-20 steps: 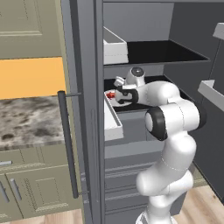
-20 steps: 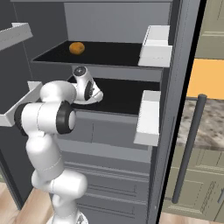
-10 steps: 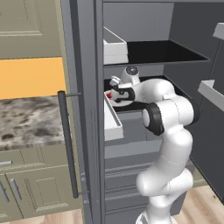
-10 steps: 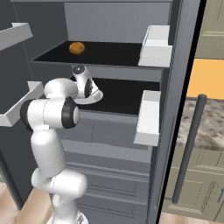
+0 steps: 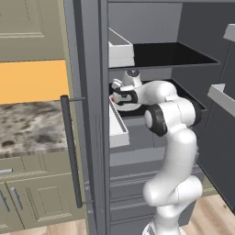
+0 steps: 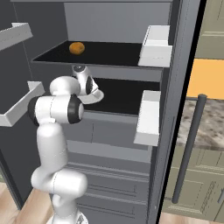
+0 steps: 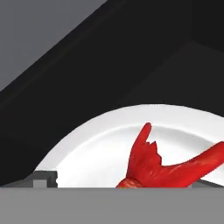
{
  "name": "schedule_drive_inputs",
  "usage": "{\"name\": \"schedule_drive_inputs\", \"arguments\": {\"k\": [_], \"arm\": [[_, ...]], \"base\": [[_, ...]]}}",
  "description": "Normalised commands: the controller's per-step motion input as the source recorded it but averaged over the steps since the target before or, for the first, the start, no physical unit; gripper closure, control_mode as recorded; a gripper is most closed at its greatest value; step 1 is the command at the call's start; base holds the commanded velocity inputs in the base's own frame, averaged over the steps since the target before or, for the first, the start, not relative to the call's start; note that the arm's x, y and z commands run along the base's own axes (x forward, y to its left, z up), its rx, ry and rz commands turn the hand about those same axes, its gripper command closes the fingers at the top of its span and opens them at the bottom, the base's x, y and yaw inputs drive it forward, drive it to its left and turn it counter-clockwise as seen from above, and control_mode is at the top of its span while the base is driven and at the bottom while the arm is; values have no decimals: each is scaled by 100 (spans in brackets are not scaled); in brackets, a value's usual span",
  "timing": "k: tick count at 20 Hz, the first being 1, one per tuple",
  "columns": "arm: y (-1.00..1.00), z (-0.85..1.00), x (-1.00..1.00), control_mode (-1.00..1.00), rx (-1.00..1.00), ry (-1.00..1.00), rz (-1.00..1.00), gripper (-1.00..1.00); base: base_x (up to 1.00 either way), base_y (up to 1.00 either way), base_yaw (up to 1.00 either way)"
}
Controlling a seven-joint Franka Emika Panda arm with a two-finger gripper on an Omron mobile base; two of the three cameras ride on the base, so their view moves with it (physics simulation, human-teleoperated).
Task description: Retrieve the fish from the fridge and place it on the cutting board.
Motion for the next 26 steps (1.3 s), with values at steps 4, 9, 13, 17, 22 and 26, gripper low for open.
{"name": "schedule_drive_inputs", "arguments": {"k": [4, 9, 13, 17, 22, 26], "arm": [[14, -7, 13, -100, 0, 2, 0, -100], [21, -17, -2, -100, 0, 1, 0, -100], [13, -14, -1, -100, 0, 5, 0, 100], [1, -20, 0, -100, 0, 11, 0, 100], [-6, -19, 0, -100, -9, 4, 0, 100], [-5, -2, -12, -100, -18, -9, 0, 100]], "base": [[0, 0, 0], [0, 0, 0], [0, 0, 0], [0, 0, 0], [0, 0, 0], [0, 0, 0]]}}
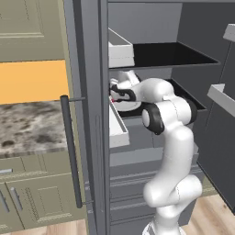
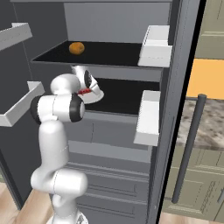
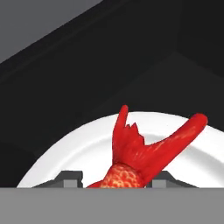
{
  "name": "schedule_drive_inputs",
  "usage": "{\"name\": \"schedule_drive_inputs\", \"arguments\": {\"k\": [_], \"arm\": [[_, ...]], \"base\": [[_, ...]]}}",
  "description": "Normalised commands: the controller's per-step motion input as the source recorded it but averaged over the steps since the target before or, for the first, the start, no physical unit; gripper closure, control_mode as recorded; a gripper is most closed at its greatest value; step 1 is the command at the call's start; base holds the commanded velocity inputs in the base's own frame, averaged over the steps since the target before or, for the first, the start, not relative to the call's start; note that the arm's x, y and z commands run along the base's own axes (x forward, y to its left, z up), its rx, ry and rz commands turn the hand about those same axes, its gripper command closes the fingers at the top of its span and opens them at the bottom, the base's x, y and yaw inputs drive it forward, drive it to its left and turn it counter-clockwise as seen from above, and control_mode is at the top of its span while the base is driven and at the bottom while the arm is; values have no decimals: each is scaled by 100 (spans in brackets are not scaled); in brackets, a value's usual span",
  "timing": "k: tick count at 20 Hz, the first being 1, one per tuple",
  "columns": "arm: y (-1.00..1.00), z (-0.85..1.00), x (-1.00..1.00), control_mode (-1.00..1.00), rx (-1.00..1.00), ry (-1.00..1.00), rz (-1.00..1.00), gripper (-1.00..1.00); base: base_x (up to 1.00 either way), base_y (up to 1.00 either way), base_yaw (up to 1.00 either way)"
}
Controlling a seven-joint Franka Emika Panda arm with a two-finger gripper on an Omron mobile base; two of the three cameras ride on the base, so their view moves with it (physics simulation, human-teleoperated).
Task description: Retrieve the fish from the fridge and place it on the cutting board.
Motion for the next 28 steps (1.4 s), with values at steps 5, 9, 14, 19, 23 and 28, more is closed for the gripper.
{"name": "schedule_drive_inputs", "arguments": {"k": [5, 9, 14, 19, 23, 28], "arm": [[-6, -19, -2, -100, -17, -11, 0, 100], [-13, -21, 0, -100, -11, -7, 0, 100], [-23, -10, -1, -100, -1, 0, 0, 100], [-30, -34, -16, -100, -6, -20, 0, 100], [-39, -29, 0, -100, -5, -22, 1, 100], [-23, -4, -5, -100, -3, -16, 0, 100]], "base": [[0, 0, 0], [0, 0, 0], [0, 0, 0], [0, 0, 0], [0, 0, 0], [0, 0, 0]]}}
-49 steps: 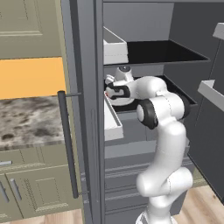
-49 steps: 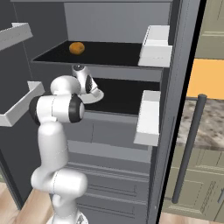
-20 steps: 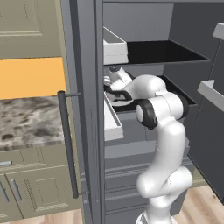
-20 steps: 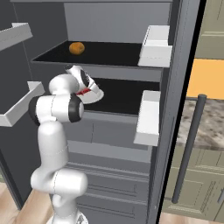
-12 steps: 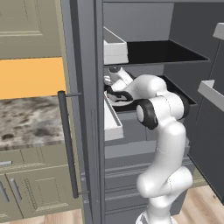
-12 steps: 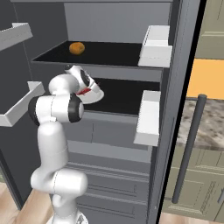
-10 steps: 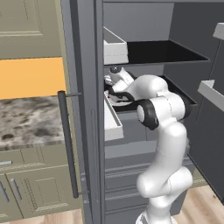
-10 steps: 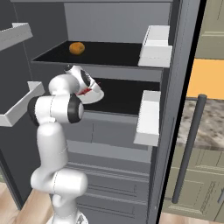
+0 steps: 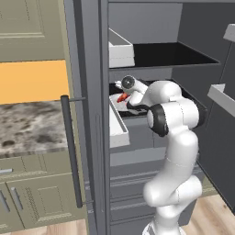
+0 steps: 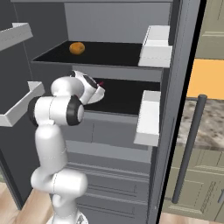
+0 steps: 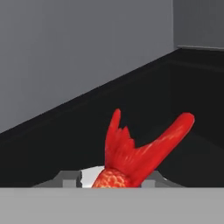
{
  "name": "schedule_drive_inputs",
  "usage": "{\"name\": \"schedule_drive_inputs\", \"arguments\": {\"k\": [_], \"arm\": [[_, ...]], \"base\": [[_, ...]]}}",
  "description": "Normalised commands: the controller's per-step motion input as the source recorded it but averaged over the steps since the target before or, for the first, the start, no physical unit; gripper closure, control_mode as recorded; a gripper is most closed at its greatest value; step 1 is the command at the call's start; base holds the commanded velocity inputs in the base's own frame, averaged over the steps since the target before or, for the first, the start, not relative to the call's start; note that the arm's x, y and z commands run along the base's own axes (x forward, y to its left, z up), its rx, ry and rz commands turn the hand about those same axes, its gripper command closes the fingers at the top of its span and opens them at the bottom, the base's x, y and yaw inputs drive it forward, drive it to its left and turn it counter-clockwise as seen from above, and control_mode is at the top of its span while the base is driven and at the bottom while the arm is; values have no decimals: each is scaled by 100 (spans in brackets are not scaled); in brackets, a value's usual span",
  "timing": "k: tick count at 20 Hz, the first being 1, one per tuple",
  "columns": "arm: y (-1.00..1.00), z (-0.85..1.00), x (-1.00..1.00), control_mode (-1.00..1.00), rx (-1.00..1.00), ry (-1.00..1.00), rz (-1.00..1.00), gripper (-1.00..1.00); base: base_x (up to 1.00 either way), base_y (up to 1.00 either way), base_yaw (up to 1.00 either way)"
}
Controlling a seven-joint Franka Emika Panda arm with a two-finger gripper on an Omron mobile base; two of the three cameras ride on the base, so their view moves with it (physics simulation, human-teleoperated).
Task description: Retrieve the fish from the fridge and place it on the cutting board.
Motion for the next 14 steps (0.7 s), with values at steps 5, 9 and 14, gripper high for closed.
{"name": "schedule_drive_inputs", "arguments": {"k": [5, 9, 14], "arm": [[-8, 14, -46, -100, 0, -3, 0, 100], [-7, 43, -54, -100, 0, -1, 0, 100], [-3, 40, -75, -100, 0, 0, 0, 100]], "base": [[0, 0, 0], [0, 0, 0], [0, 0, 0]]}}
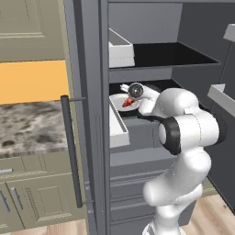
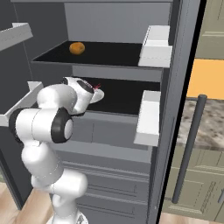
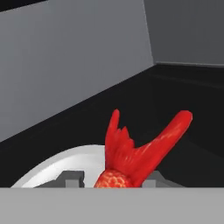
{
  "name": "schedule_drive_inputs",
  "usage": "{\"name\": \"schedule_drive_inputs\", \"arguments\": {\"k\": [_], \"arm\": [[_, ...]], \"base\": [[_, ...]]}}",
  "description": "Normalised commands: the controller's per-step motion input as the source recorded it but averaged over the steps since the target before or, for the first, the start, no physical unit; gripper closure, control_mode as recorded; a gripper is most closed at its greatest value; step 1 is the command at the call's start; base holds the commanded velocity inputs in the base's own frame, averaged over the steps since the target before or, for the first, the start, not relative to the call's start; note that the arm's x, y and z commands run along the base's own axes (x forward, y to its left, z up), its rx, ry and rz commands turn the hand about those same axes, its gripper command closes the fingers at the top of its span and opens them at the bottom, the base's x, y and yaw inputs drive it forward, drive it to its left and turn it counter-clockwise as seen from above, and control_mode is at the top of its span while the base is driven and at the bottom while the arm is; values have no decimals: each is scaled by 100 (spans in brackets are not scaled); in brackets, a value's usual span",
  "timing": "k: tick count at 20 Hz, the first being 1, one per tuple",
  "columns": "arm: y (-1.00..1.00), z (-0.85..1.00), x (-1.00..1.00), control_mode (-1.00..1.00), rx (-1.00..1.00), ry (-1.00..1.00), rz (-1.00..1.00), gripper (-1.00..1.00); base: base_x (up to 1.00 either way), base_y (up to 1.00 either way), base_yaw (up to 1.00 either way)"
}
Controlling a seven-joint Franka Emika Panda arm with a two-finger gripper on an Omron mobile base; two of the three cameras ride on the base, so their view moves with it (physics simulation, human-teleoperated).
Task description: Retrieve the fish from the fridge and place it on the cutting board.
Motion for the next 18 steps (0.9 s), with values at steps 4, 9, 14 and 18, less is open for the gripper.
{"name": "schedule_drive_inputs", "arguments": {"k": [4, 9, 14, 18], "arm": [[-9, 51, -99, -100, 1, 2, -4, 100], [-19, 55, -99, -100, 4, 10, -5, 100], [-19, 58, -87, -100, 8, 26, -10, 100], [-23, 68, -69, -100, 6, 37, -10, 100]], "base": [[0, 0, 0], [0, 0, 0], [0, 0, 0], [0, 0, 0]]}}
